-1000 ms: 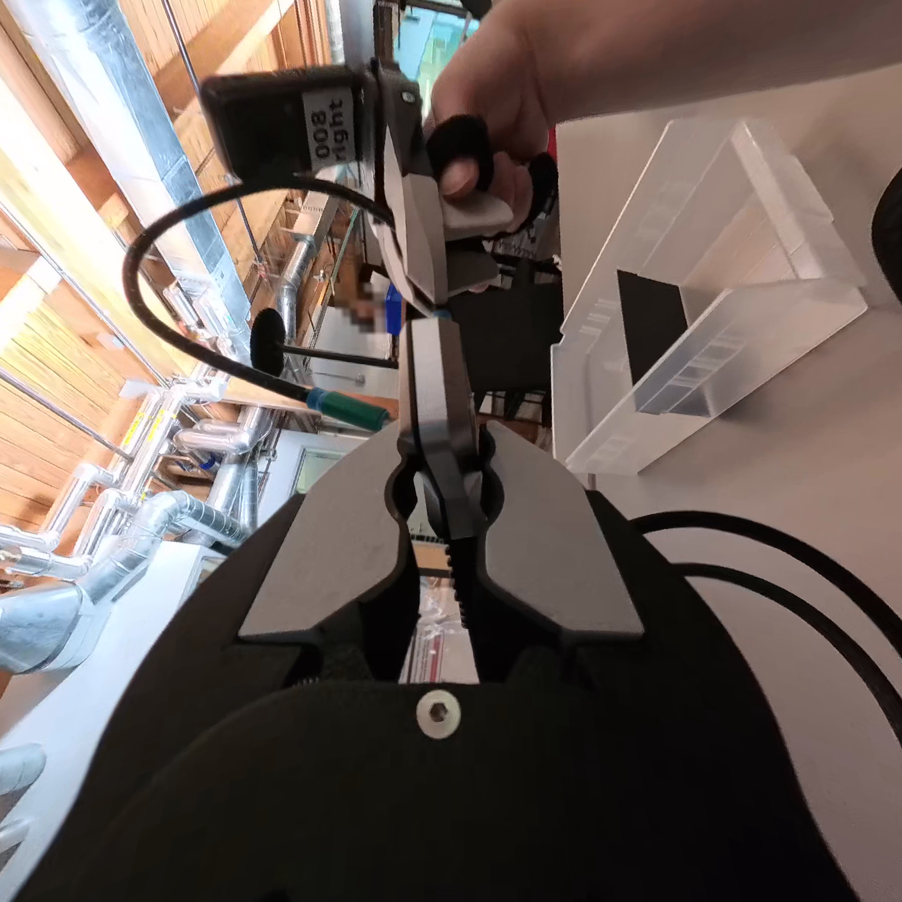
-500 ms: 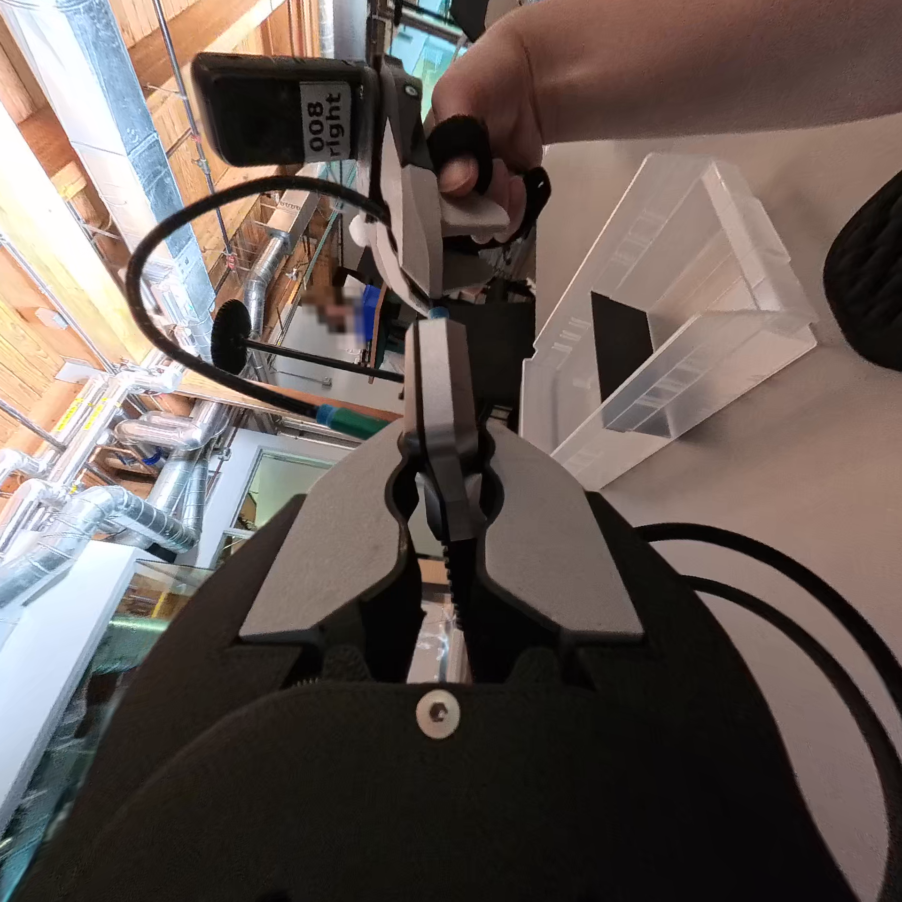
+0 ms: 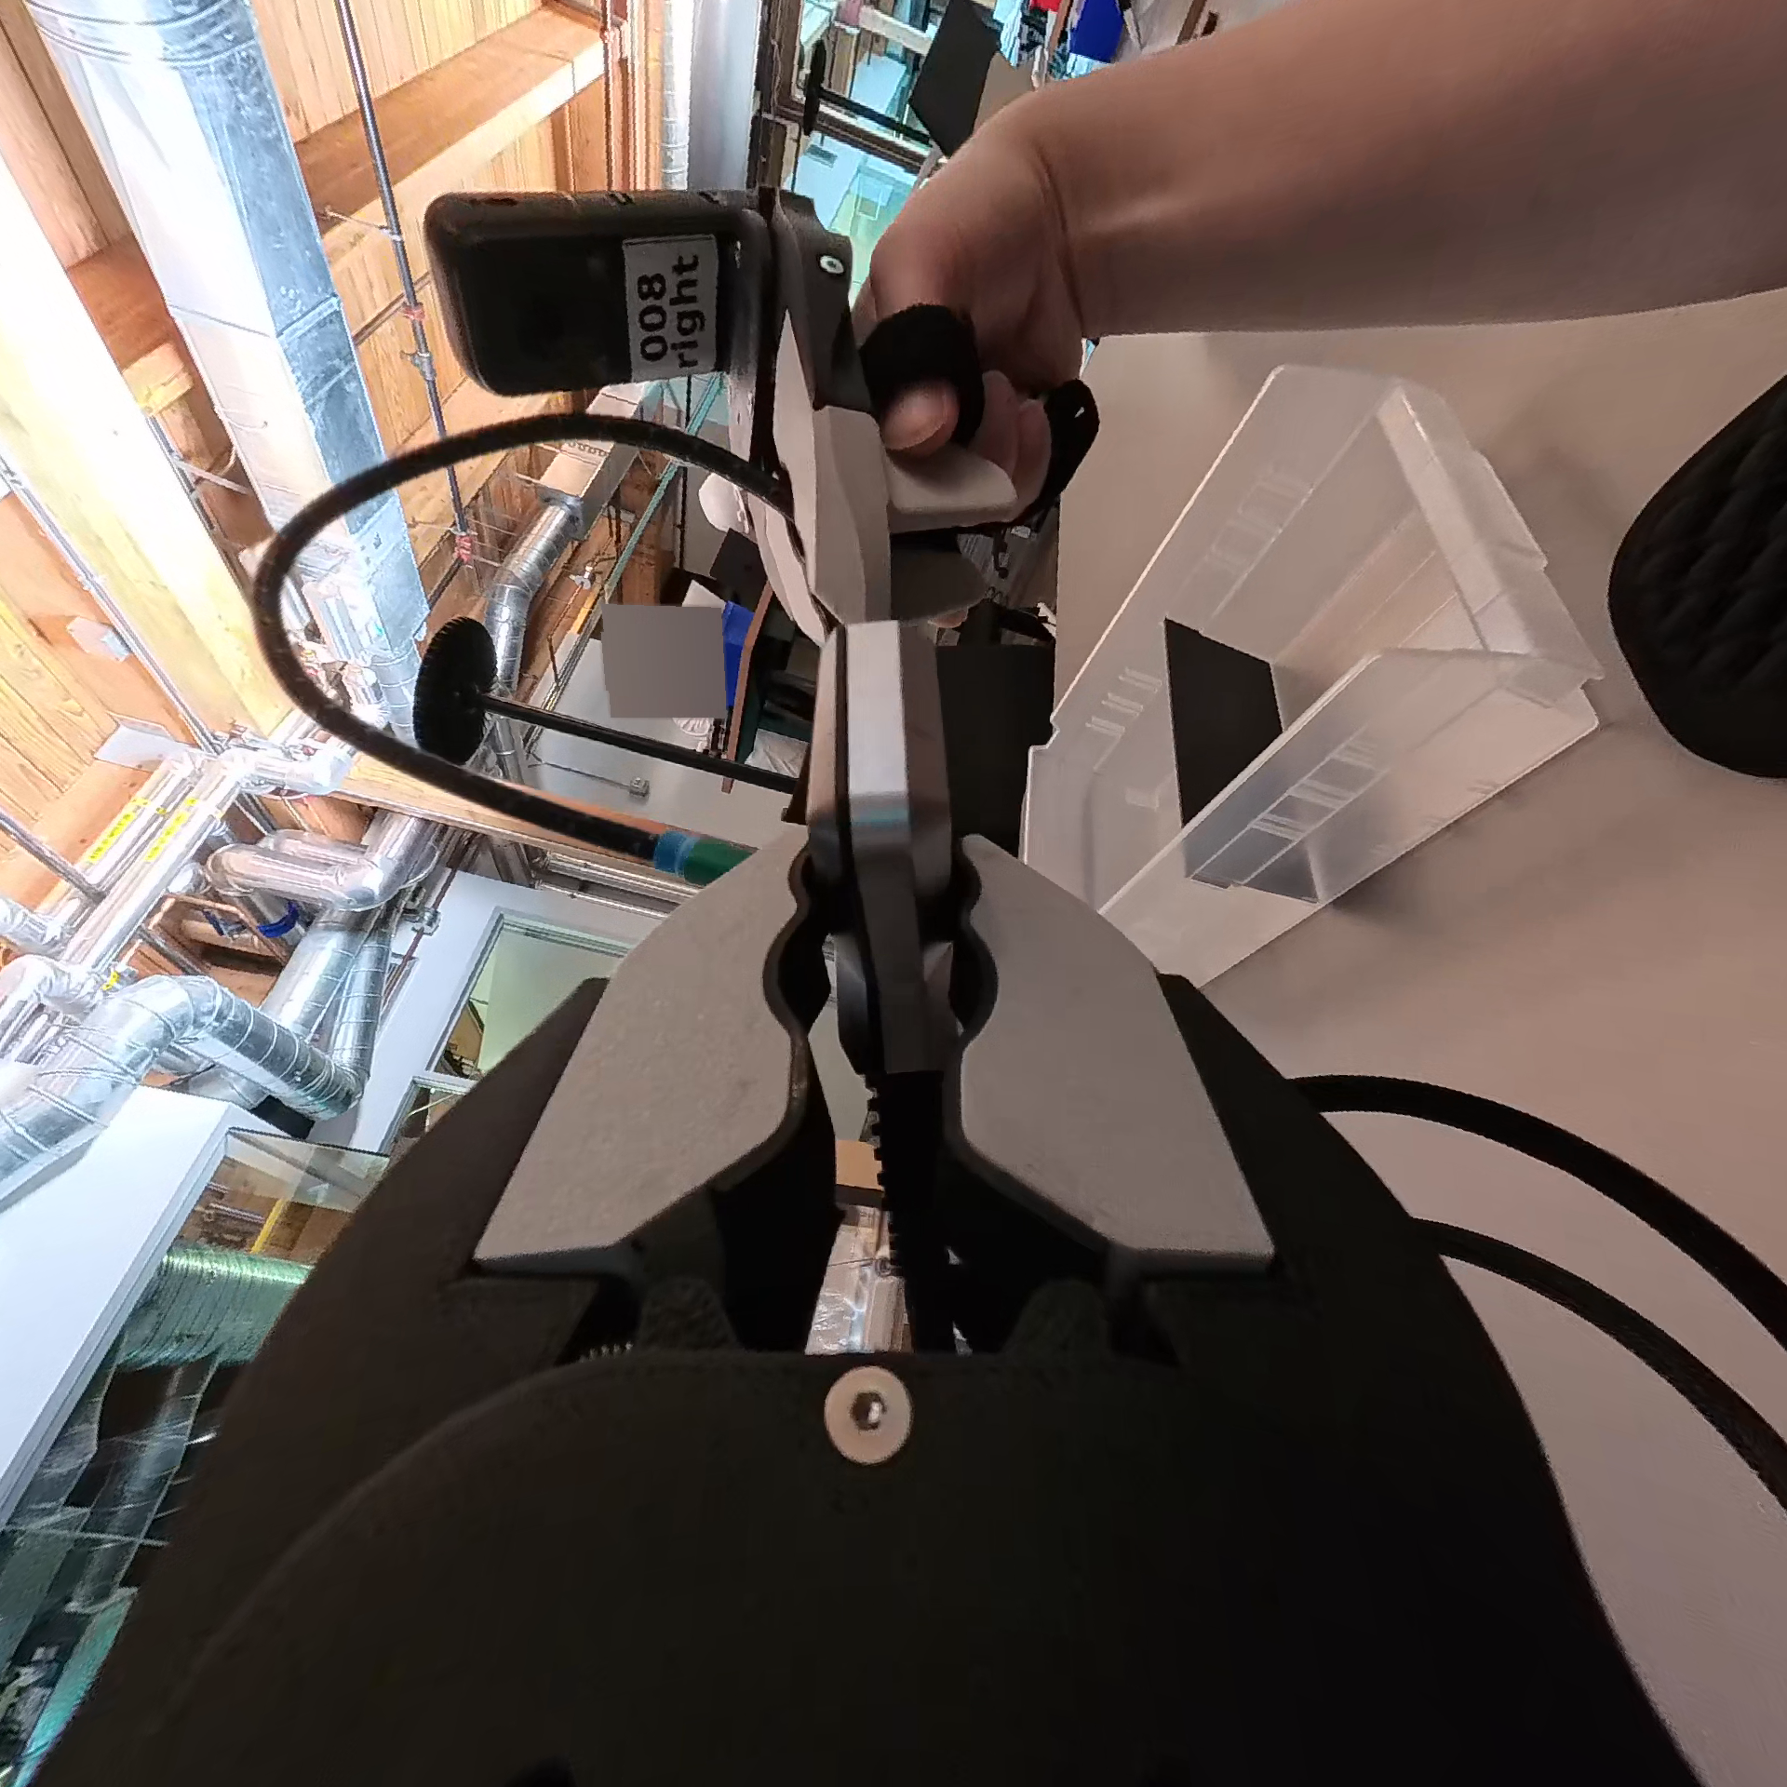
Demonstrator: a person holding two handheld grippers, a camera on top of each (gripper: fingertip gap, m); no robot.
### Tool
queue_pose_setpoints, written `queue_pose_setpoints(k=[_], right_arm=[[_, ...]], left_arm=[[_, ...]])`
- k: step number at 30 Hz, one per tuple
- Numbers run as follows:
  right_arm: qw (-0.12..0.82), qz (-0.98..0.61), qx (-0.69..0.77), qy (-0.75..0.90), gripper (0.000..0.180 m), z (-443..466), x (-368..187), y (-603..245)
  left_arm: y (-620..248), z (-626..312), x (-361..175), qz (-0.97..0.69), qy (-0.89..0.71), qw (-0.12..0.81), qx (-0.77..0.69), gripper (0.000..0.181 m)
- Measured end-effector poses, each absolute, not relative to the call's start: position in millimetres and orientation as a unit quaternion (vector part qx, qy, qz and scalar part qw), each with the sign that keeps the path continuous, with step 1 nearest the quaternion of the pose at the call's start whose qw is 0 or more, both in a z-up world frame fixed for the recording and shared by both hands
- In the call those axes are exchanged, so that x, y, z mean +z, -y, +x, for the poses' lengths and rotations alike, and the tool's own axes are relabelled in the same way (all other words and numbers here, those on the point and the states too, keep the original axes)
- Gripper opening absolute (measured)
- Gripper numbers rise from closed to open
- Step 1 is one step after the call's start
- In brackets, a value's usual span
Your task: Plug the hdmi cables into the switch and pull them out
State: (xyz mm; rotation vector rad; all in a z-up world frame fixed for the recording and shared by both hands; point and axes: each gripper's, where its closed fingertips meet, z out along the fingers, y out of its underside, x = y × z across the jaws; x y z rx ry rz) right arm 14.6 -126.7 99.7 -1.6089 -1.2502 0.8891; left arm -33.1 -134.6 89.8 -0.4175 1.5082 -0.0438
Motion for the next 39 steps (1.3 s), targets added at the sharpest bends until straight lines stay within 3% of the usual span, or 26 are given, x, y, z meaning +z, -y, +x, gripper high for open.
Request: queue_pose_setpoints(k=[7,14,17,20,23,26,39], right_arm=[[0.542,-0.578,0.296,0.533,0.005,11,131,131],[0.633,-0.48,0.235,0.56,0.006,4,161,150],[0.647,-0.457,0.214,0.572,0.006,3,164,157],[0.65,-0.433,0.207,0.59,0.006,0,163,163],[0.642,-0.43,0.211,0.599,0.006,-5,160,164],[0.628,-0.446,0.188,0.609,0.006,-5,150,159],[0.573,-0.53,0.179,0.599,0.007,28,108,132]], left_arm=[[139,-35,107,-0.215,-0.653,0.725,-0.034,0.024],[140,-30,110,-0.245,-0.638,0.728,-0.058,0.057],[127,-26,103,-0.291,-0.629,0.716,-0.082,0.079],[111,-20,86,-0.36,-0.629,0.672,-0.151,0.083],[120,-1,57,-0.399,-0.634,0.583,-0.314,0.072],[129,11,33,-0.407,-0.648,0.501,-0.404,0.042],[113,-14,27,-0.431,-0.72,0.471,-0.274,0.033]])
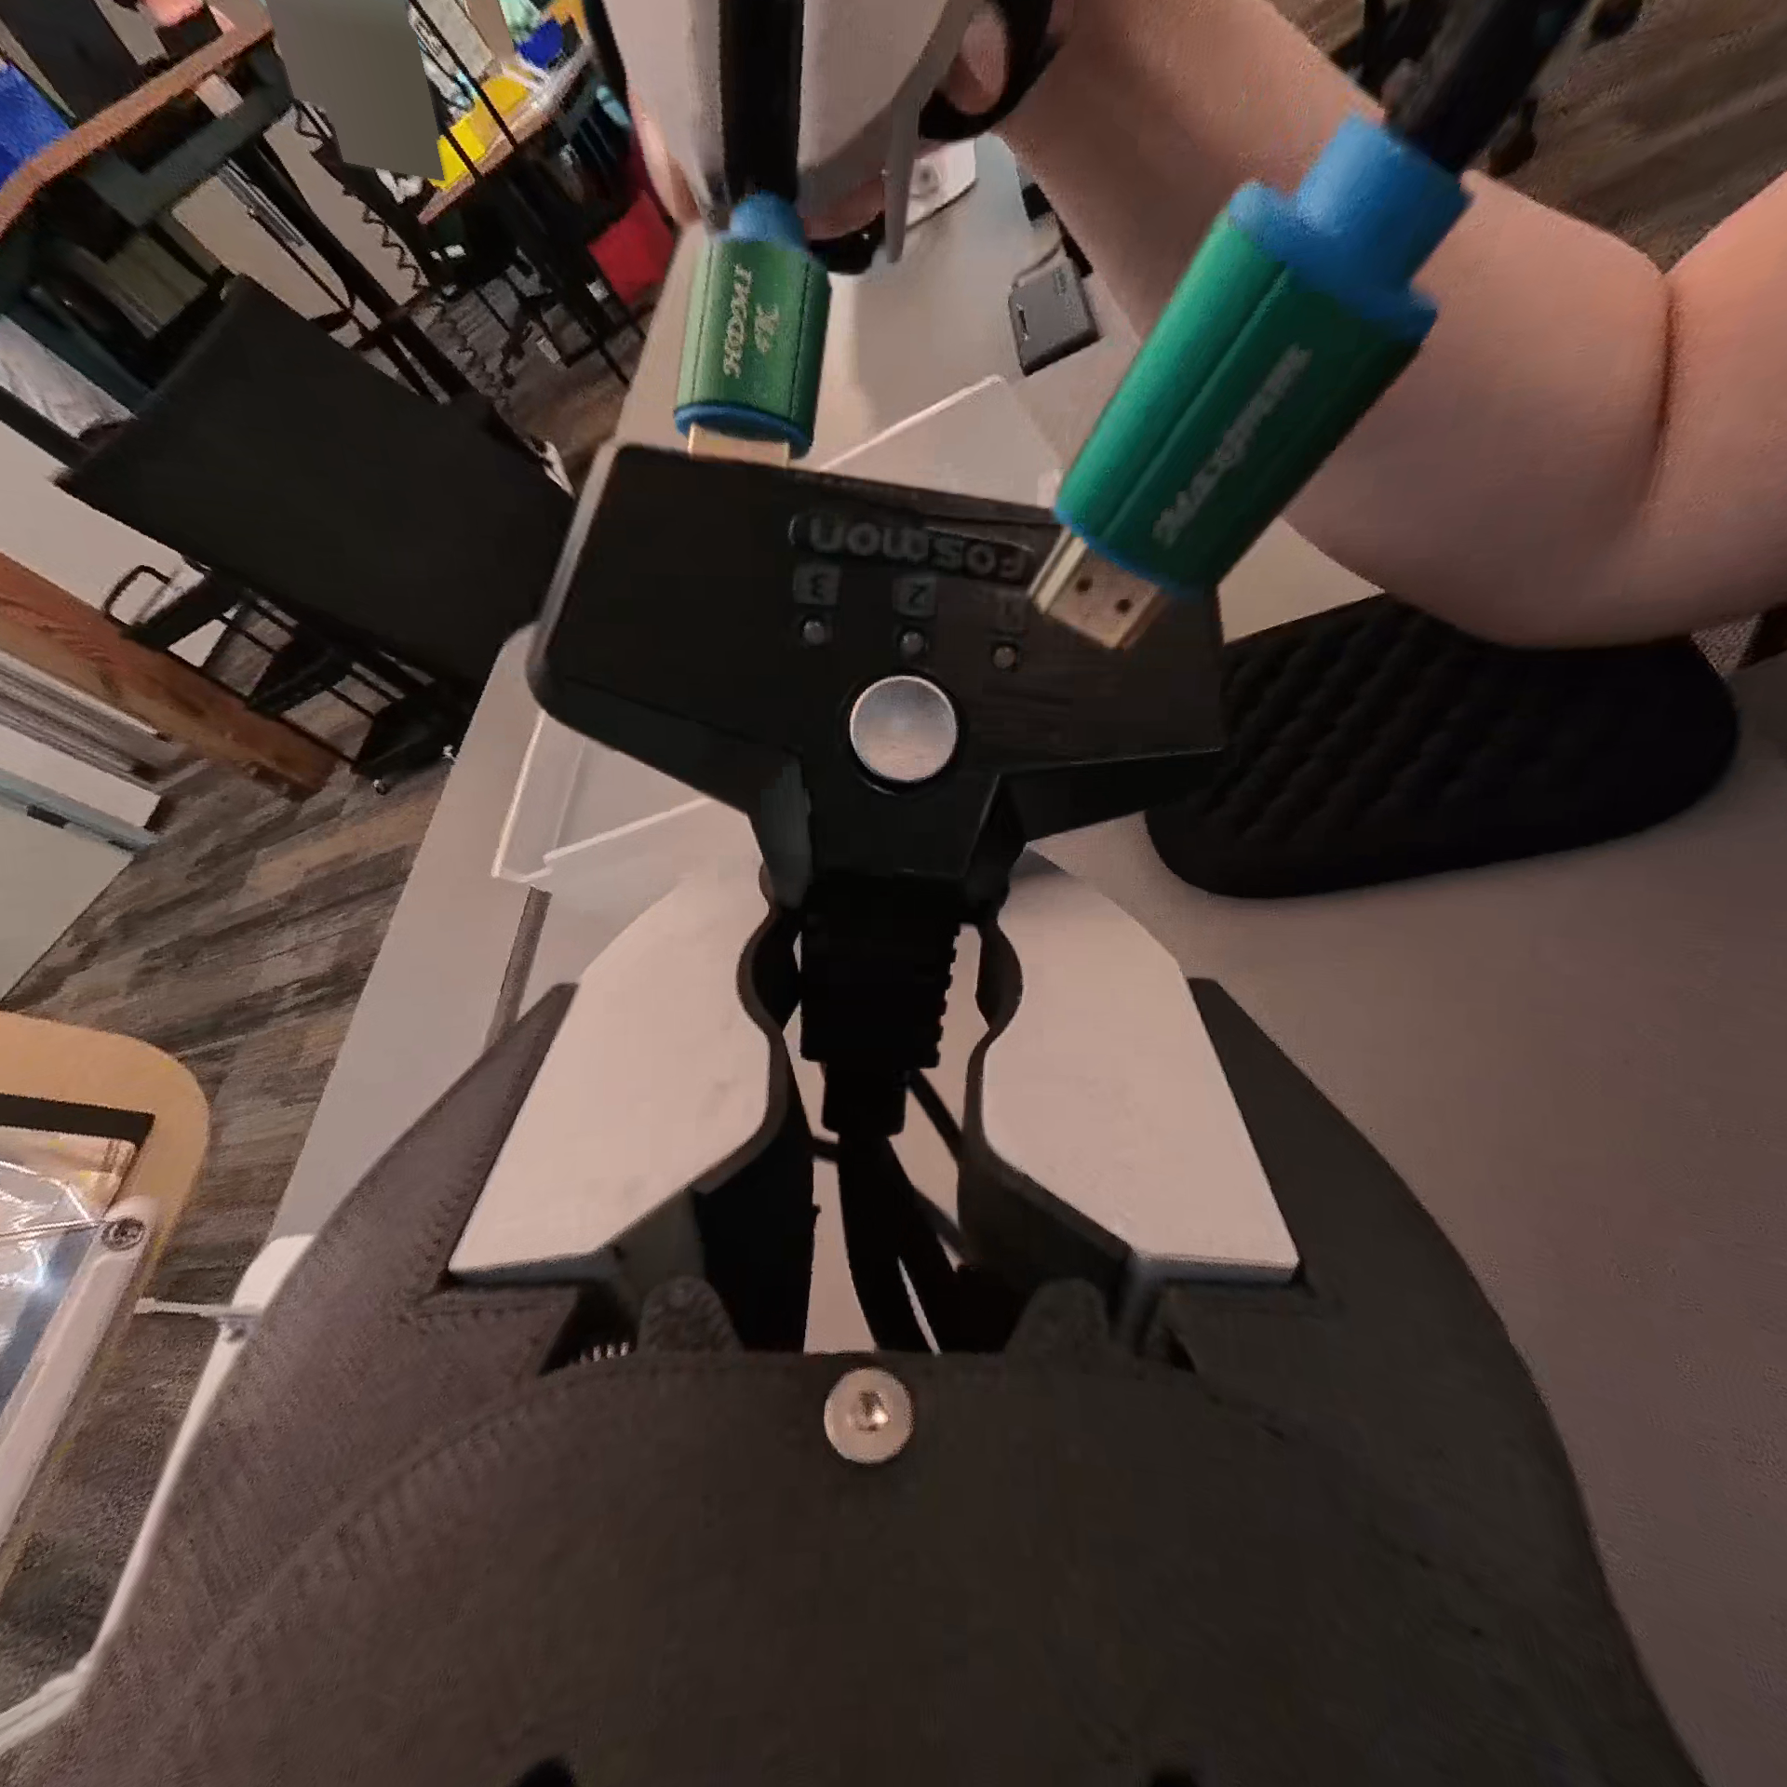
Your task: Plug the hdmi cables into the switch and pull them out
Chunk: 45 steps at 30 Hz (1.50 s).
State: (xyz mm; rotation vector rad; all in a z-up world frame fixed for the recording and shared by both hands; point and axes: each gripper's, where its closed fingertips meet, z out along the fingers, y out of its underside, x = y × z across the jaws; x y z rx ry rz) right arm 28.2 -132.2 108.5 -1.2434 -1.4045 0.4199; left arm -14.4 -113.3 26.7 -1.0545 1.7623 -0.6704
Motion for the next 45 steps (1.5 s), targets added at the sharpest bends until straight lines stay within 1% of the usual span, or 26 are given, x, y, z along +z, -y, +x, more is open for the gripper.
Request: queue_pose_setpoints(k=[9,18,24,31,35,38,41,45], right_arm=[[0.577,-0.536,0.169,0.592,0.007,24,109,126],[0.57,-0.537,0.211,0.585,0.007,19,110,125],[0.545,-0.549,0.225,0.592,0.006,14,102,126],[0.534,-0.563,0.241,0.583,0.006,17,98,122],[0.566,-0.524,0.242,0.589,0.006,17,100,115],[0.574,-0.511,0.256,0.587,0.011,15,98,108],[0.58,-0.531,0.226,0.575,0.02,20,89,92],[0.587,-0.562,0.207,0.546,0.022,39,83,76]], left_arm=[[115,-28,43,-0.428,-0.716,0.468,-0.292,0.031],[115,-34,46,-0.422,-0.724,0.474,-0.271,0.031],[114,-35,32,-0.424,-0.746,0.456,-0.234,0.031],[107,-34,26,-0.43,-0.753,0.461,-0.19,0.03],[94,-34,30,-0.43,-0.745,0.489,-0.143,0.03],[83,-40,32,-0.43,-0.741,0.503,-0.116,0.029],[66,-51,34,-0.434,-0.734,0.518,-0.074,0.029],[54,-62,47,-0.443,-0.712,0.541,-0.059,0.029]])
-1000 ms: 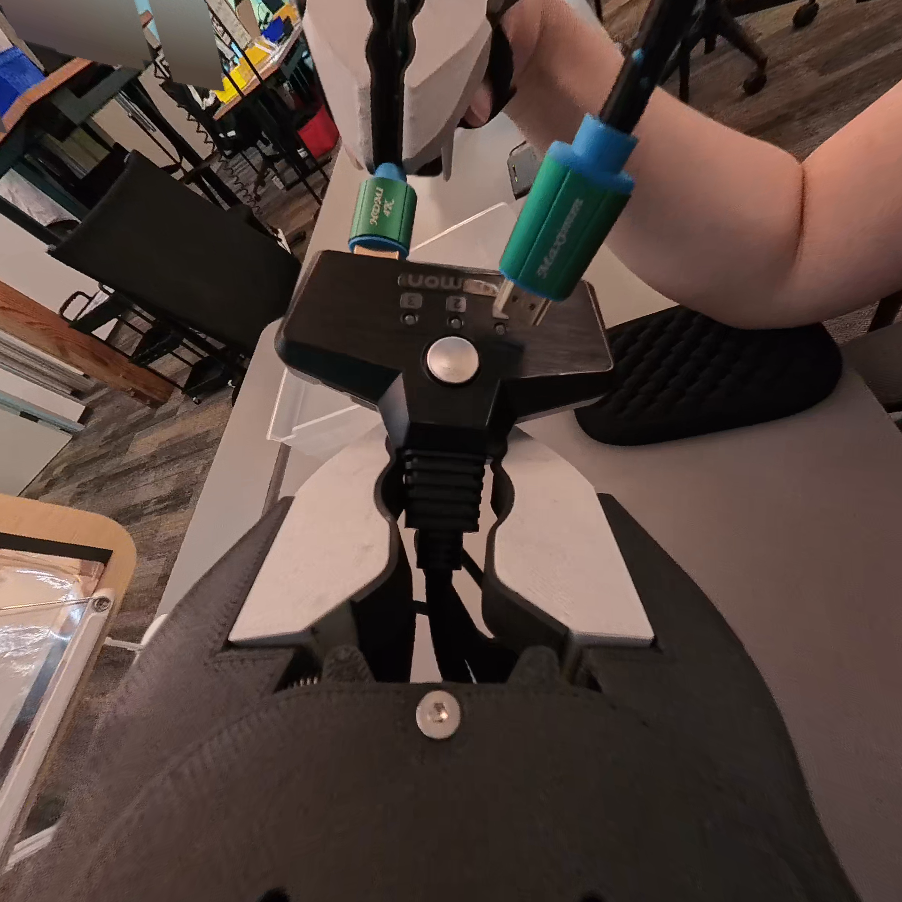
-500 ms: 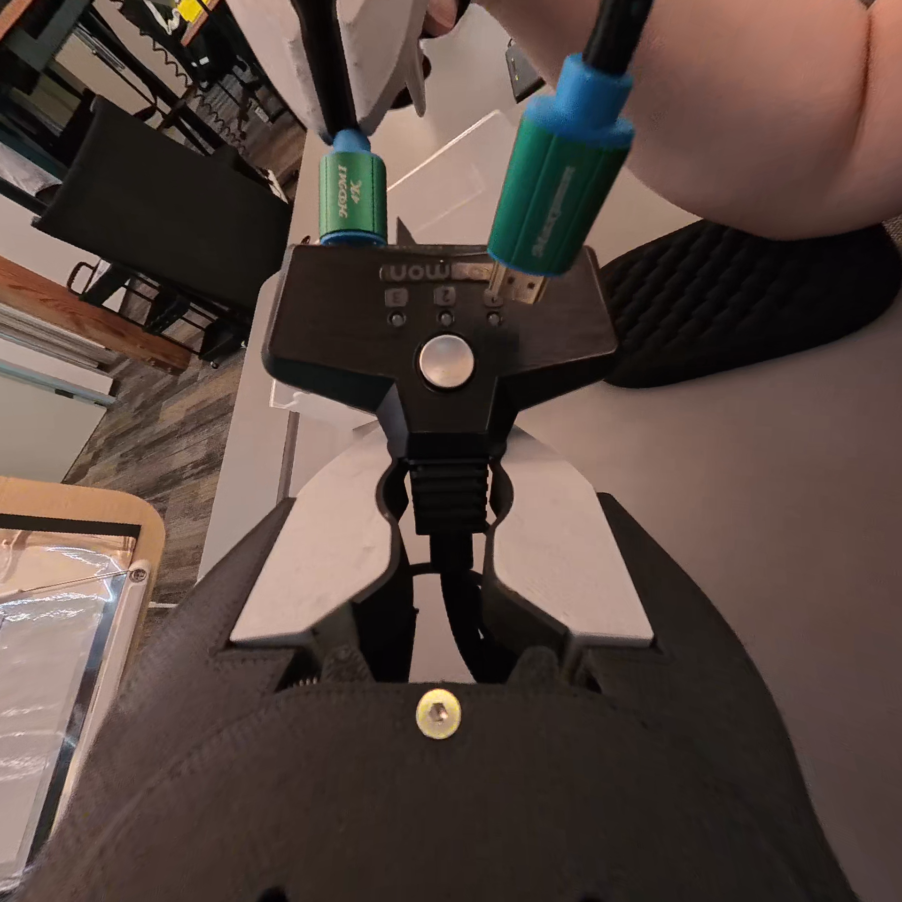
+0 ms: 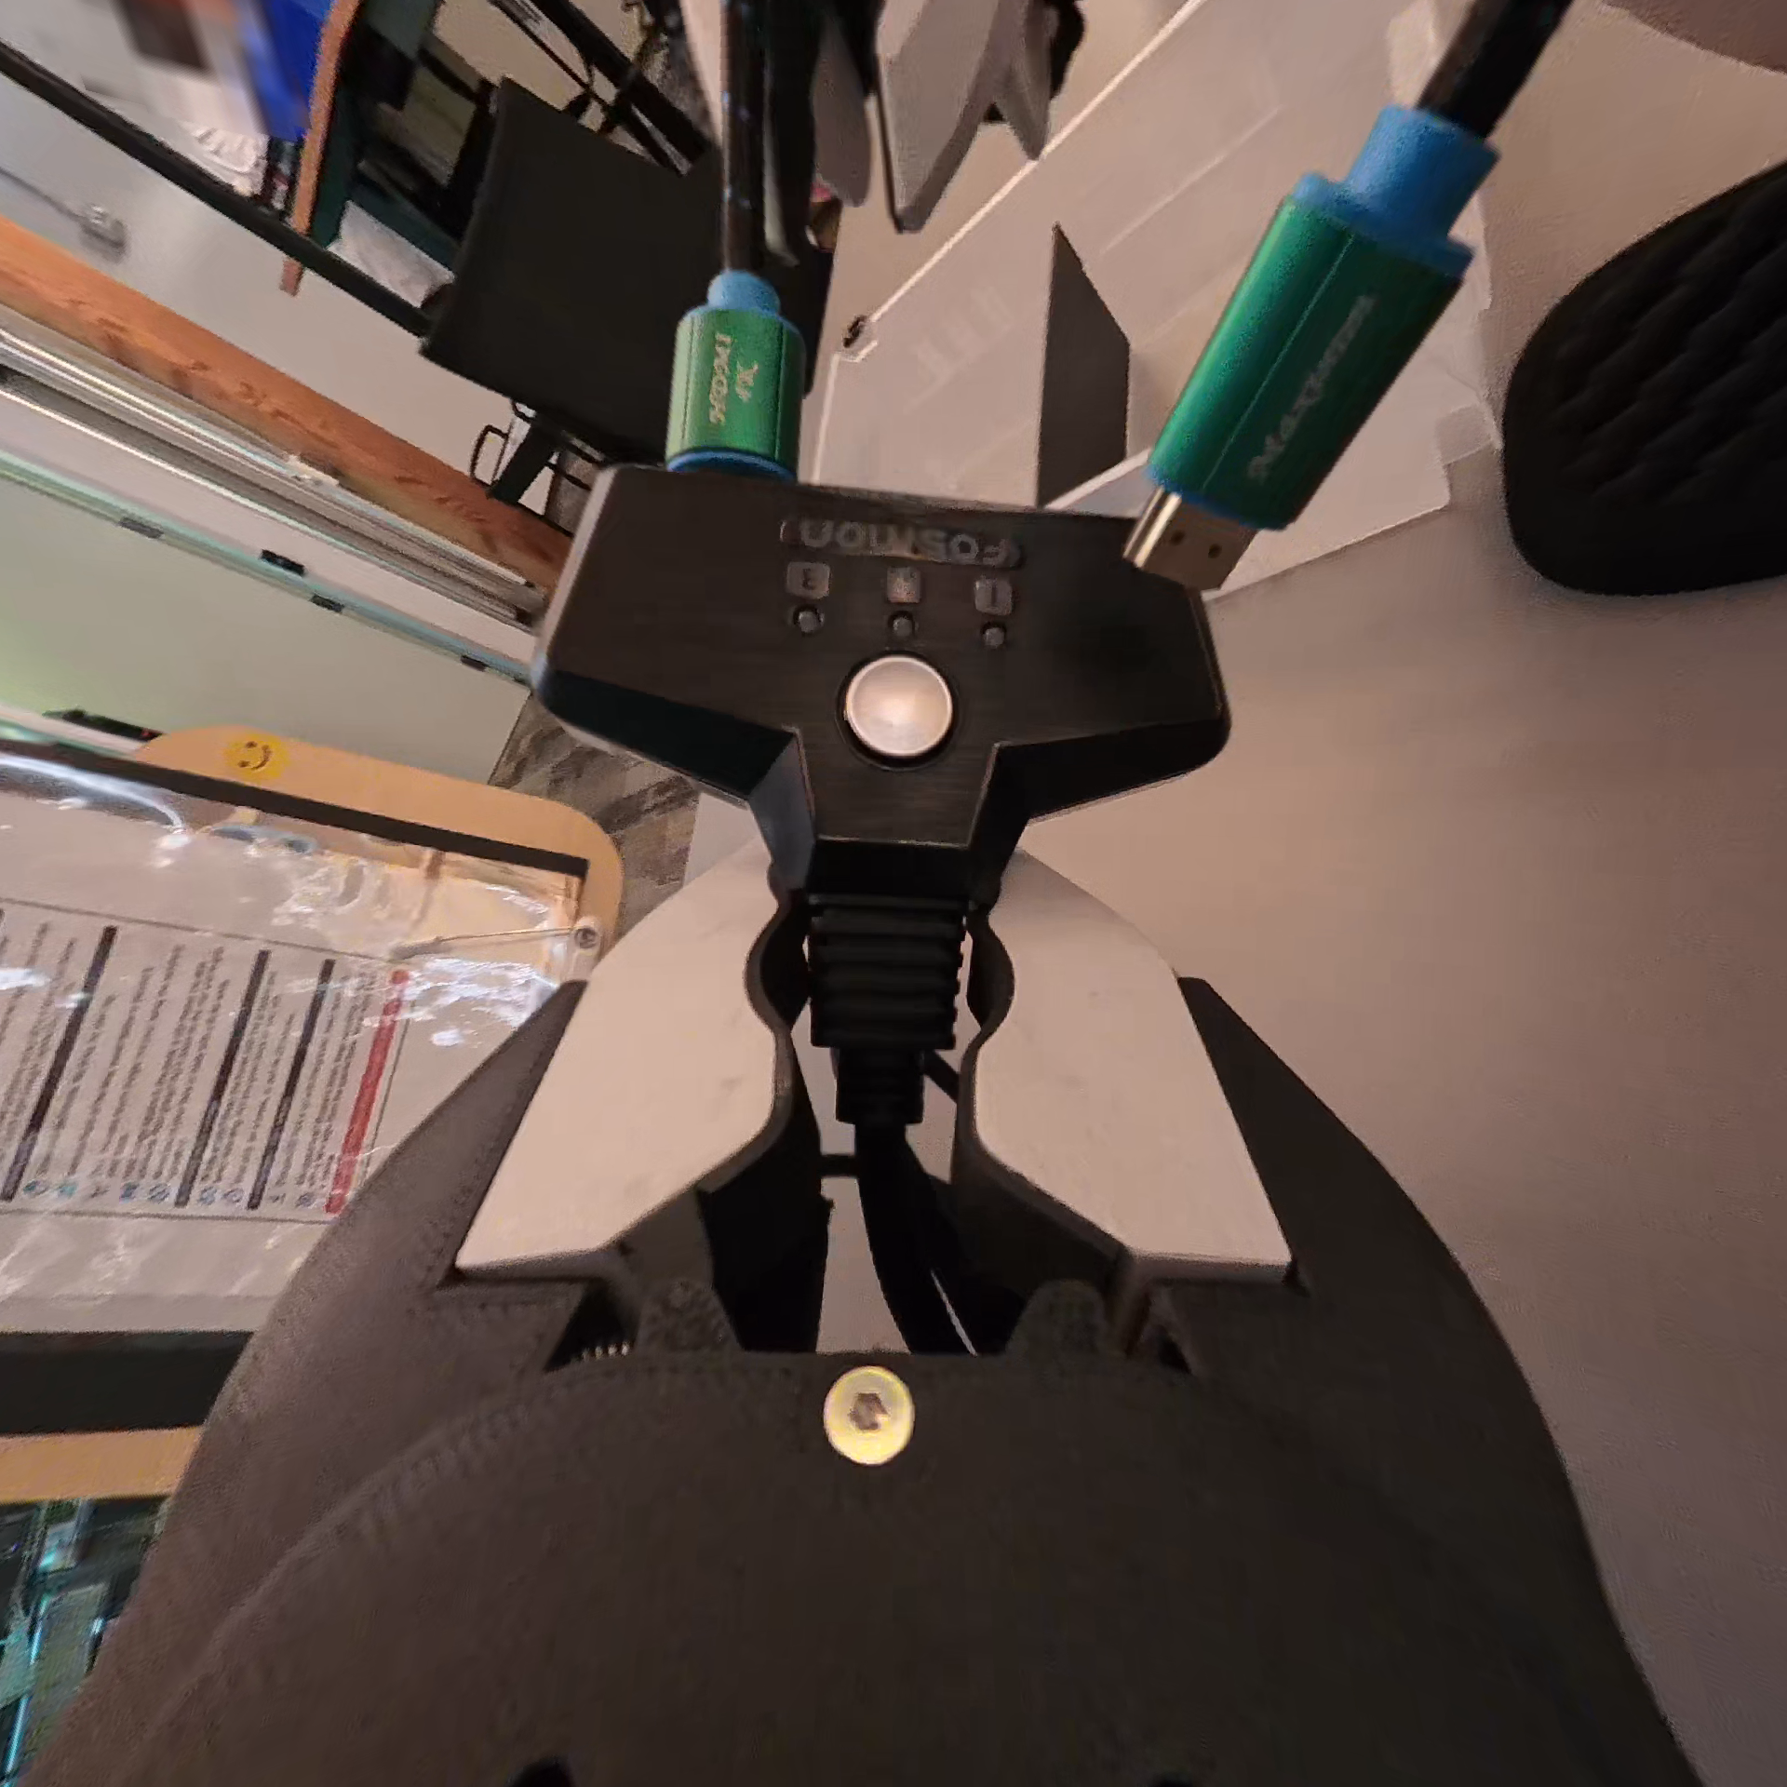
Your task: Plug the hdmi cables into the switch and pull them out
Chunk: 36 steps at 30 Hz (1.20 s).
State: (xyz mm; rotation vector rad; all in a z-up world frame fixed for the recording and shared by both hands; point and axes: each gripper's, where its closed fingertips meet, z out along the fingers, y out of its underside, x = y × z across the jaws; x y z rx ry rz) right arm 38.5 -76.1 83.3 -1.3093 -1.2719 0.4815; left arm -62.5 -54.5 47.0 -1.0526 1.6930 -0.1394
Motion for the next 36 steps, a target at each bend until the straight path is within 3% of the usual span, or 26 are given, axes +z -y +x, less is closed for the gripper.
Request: queue_pose_setpoints(k=[12,16,29,36], right_arm=[[0.62,-0.648,0.167,0.409,0.021,103,84,39],[0.625,-0.675,0.15,0.362,0.02,127,82,32],[0.672,-0.654,0.132,0.322,0.019,162,103,51],[0.679,-0.646,0.134,0.321,0.019,165,105,54]], left_arm=[[17,-102,60,-0.497,-0.665,0.556,0.041,0.029],[-5,-127,42,-0.554,-0.653,0.509,0.088,0.029],[-30,-163,-99,-0.68,-0.69,0.205,0.138,0.028],[-30,-149,-128,-0.669,-0.709,0.184,0.125,0.027]])
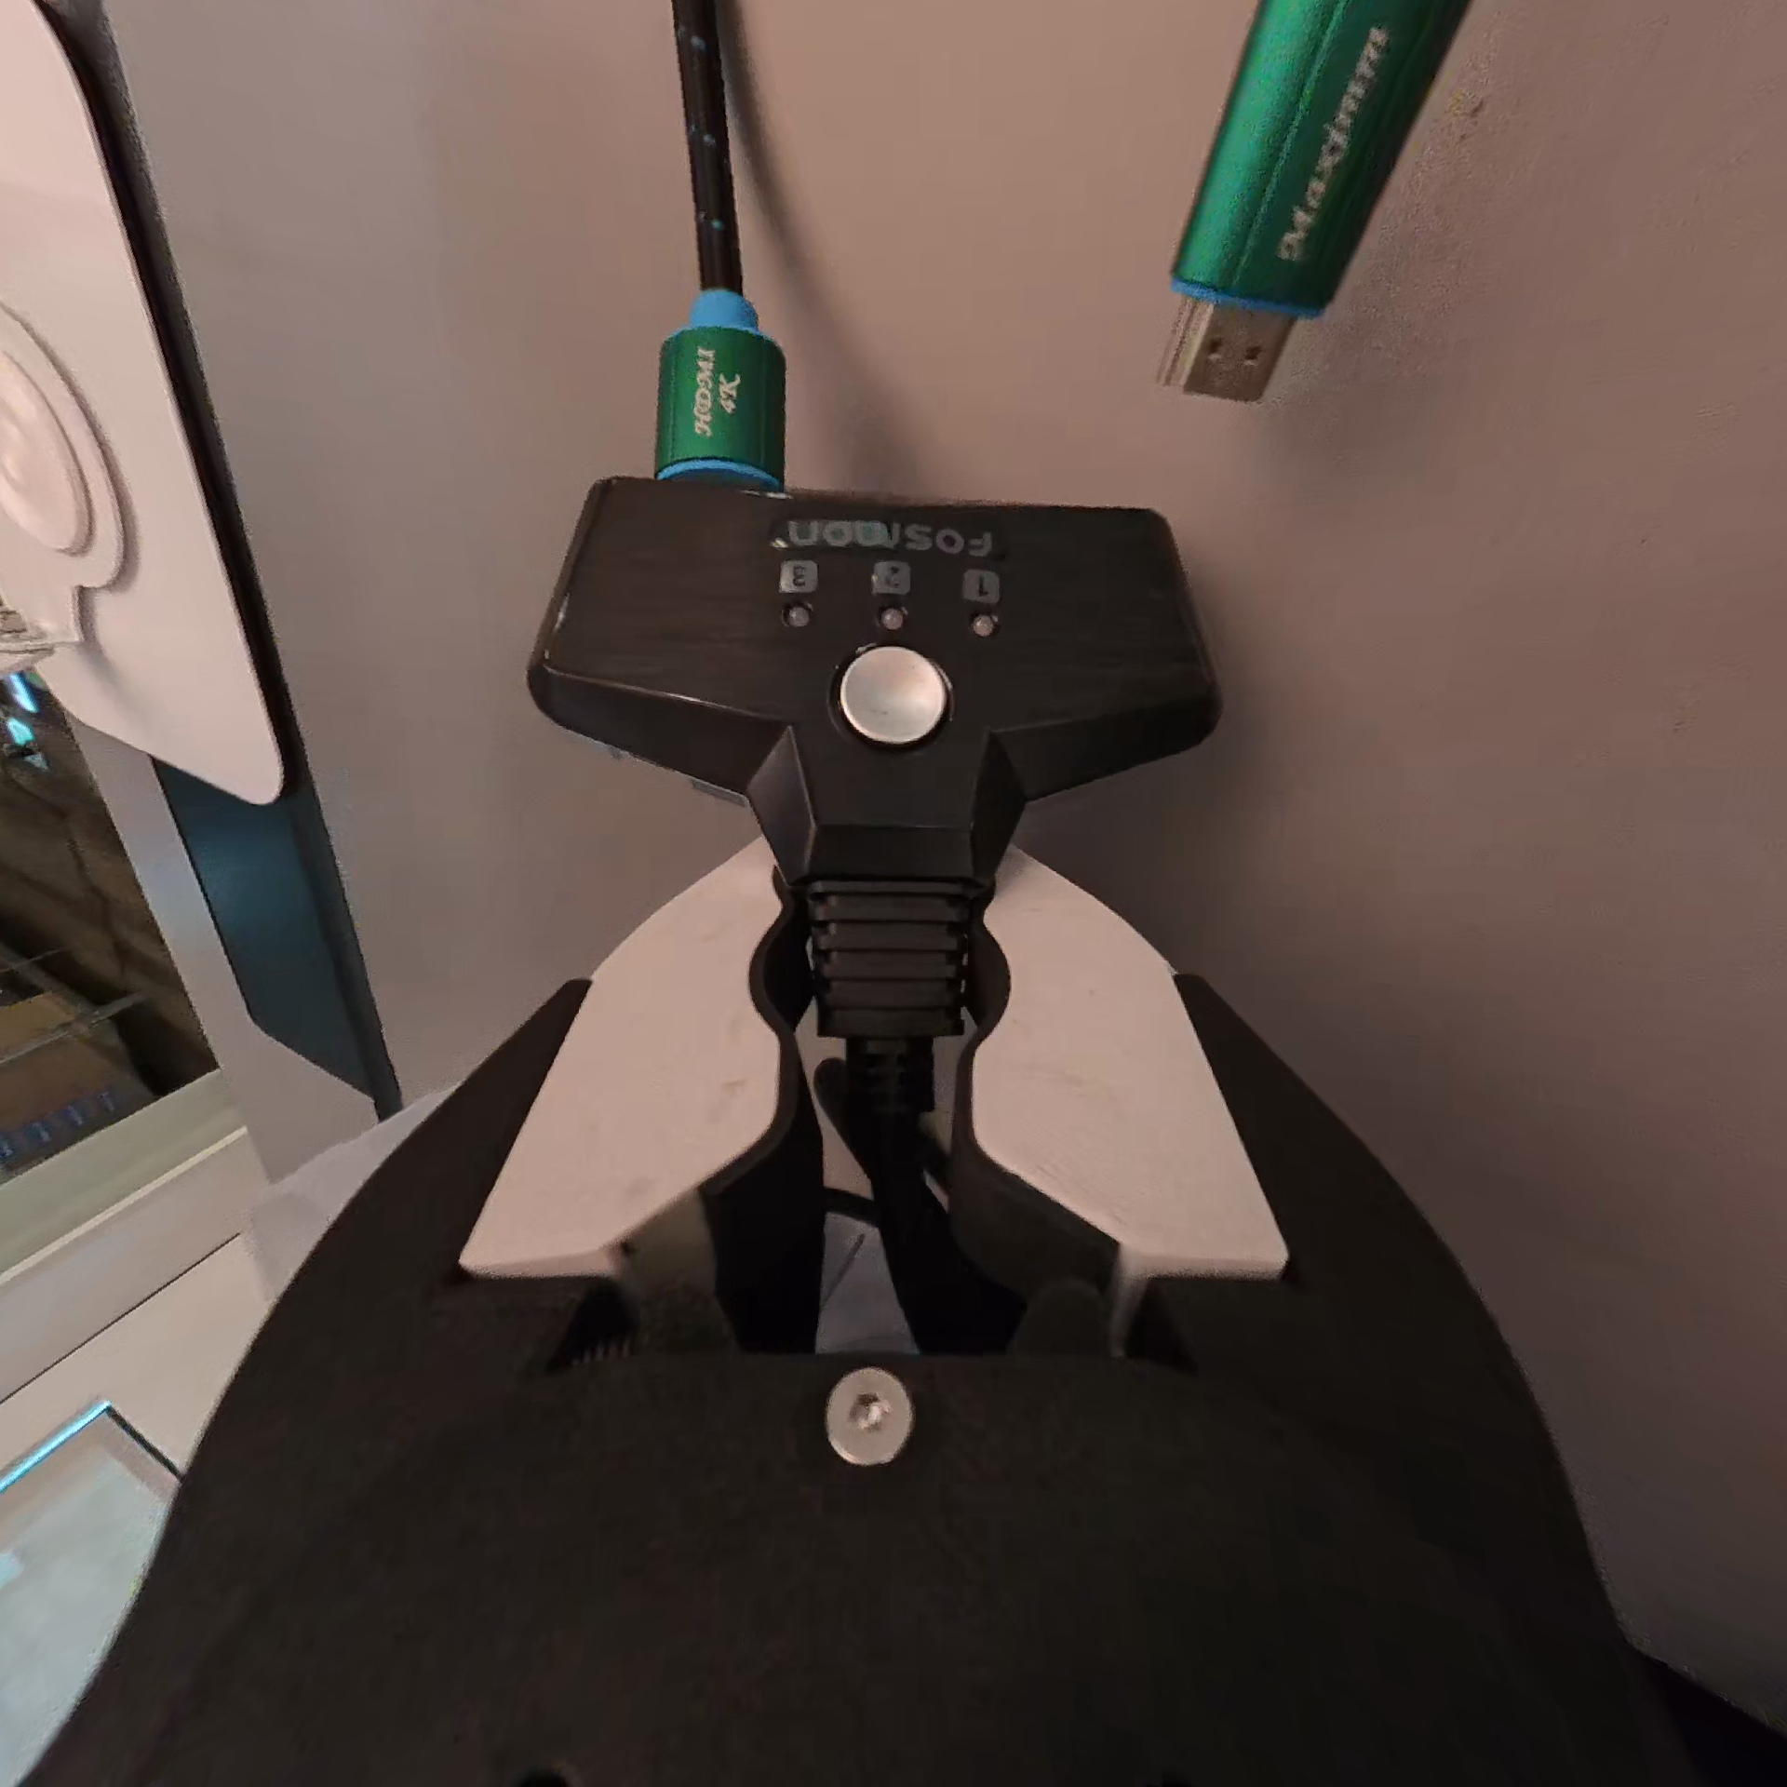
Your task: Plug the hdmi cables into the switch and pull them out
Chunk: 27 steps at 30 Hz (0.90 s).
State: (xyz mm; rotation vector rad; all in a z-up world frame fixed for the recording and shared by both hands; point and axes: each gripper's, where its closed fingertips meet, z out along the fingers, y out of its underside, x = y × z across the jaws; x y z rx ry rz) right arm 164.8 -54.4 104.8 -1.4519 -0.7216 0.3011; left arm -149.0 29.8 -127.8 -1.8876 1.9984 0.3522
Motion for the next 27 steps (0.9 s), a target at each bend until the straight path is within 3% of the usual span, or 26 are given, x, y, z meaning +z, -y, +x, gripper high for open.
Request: queue_pose_setpoints(k=[16,20,27], right_arm=[[0.648,-0.666,0.135,0.344,0.019,153,90,47],[0.641,-0.667,0.131,0.356,0.02,146,88,45],[0.641,-0.665,0.131,0.36,0.019,144,89,46]], left_arm=[[-22,-159,-139,-0.728,-0.659,0.136,0.133,0.027],[-22,-159,-134,-0.711,-0.668,0.149,0.16,0.068],[-17,-147,-86,-0.709,-0.654,0.236,0.117,0.078]])
